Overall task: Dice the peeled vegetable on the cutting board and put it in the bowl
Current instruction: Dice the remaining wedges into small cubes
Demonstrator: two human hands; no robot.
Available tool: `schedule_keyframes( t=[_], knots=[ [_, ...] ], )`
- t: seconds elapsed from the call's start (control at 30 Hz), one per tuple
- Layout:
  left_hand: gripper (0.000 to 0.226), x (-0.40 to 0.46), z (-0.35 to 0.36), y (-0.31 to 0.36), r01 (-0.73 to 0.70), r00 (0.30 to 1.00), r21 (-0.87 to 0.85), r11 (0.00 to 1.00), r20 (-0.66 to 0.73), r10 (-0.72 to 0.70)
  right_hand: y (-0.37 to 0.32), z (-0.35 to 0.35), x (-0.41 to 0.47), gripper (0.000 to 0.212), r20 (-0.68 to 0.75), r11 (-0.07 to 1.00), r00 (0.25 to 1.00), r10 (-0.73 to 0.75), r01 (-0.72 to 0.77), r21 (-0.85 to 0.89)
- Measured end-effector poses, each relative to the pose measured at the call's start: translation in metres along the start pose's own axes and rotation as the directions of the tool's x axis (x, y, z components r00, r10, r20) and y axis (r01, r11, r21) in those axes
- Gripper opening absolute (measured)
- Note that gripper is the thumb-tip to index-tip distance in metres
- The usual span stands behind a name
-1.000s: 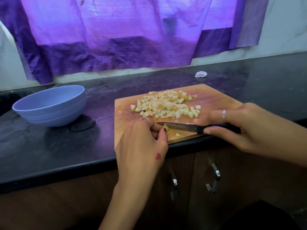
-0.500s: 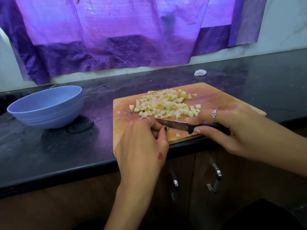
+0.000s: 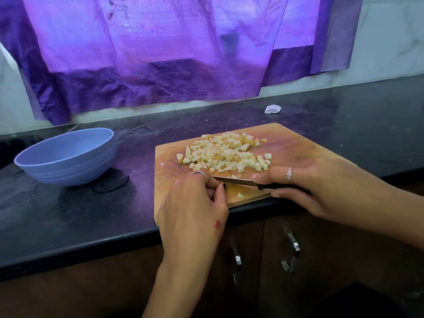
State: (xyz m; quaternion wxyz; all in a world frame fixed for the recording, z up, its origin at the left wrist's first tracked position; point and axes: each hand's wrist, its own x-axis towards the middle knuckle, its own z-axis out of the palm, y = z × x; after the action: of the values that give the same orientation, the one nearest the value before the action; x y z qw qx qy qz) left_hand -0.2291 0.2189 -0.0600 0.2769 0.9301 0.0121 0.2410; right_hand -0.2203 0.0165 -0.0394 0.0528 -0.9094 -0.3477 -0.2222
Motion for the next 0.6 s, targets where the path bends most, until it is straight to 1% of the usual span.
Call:
schedule_keyframes(
  t=[0.07, 0.1, 0.13, 0.17, 0.23, 0.27, 0.33, 0.4, 0.47, 0.53, 0.6],
  knots=[
    [0.021, 0.004, -0.002, 0.004, -0.020, 1.000, 0.034, 0.999, 0.006, 0.020, 0.007, -0.002, -0.001, 0.027, -0.039, 0.998, 0.997, 0.061, -0.061, 0.006],
    [0.019, 0.007, -0.003, 0.005, -0.033, 0.999, 0.058, 0.998, 0.014, 0.033, 0.010, -0.002, -0.001, 0.021, -0.053, 0.991, 0.990, 0.133, -0.131, 0.038],
    [0.015, 0.010, -0.005, 0.006, -0.049, 0.999, 0.084, 0.995, 0.022, 0.047, 0.012, -0.004, -0.002, 0.018, -0.036, 0.974, 0.977, 0.212, -0.208, 0.095],
    [0.012, 0.014, -0.005, 0.006, -0.068, 0.997, 0.109, 0.992, 0.032, 0.065, 0.016, -0.004, -0.004, 0.023, -0.016, 0.953, 0.964, 0.266, -0.260, 0.152],
    [0.018, 0.018, -0.005, 0.004, -0.084, 0.995, 0.144, 0.986, 0.057, 0.077, 0.023, -0.008, -0.013, 0.041, -0.022, 0.921, 0.946, 0.324, -0.311, 0.234],
    [0.021, 0.020, -0.005, 0.002, -0.079, 0.995, 0.147, 0.986, 0.064, 0.070, 0.025, -0.011, -0.017, 0.048, -0.030, 0.907, 0.939, 0.343, -0.323, 0.271],
    [0.021, 0.022, -0.007, -0.004, -0.087, 0.996, 0.137, 0.987, 0.035, 0.083, 0.025, -0.021, -0.024, 0.047, -0.019, 0.894, 0.951, 0.309, -0.284, 0.346],
    [0.019, 0.024, -0.007, -0.011, -0.106, 0.994, 0.130, 0.986, -0.021, 0.109, 0.023, -0.029, -0.031, 0.039, 0.034, 0.886, 0.973, 0.230, -0.224, 0.405],
    [0.018, 0.027, -0.007, -0.017, -0.103, 0.993, 0.114, 0.988, -0.048, 0.109, 0.020, -0.033, -0.035, 0.034, 0.088, 0.883, 0.980, 0.176, -0.197, 0.425],
    [0.018, 0.030, -0.006, -0.020, -0.106, 0.992, 0.098, 0.990, -0.058, 0.112, 0.021, -0.031, -0.033, 0.034, 0.130, 0.876, 0.975, 0.180, -0.219, 0.429],
    [0.019, 0.033, -0.005, -0.021, -0.107, 0.992, 0.088, 0.990, -0.060, 0.113, 0.025, -0.026, -0.029, 0.039, 0.143, 0.887, 0.971, 0.192, -0.234, 0.398]
  ],
)
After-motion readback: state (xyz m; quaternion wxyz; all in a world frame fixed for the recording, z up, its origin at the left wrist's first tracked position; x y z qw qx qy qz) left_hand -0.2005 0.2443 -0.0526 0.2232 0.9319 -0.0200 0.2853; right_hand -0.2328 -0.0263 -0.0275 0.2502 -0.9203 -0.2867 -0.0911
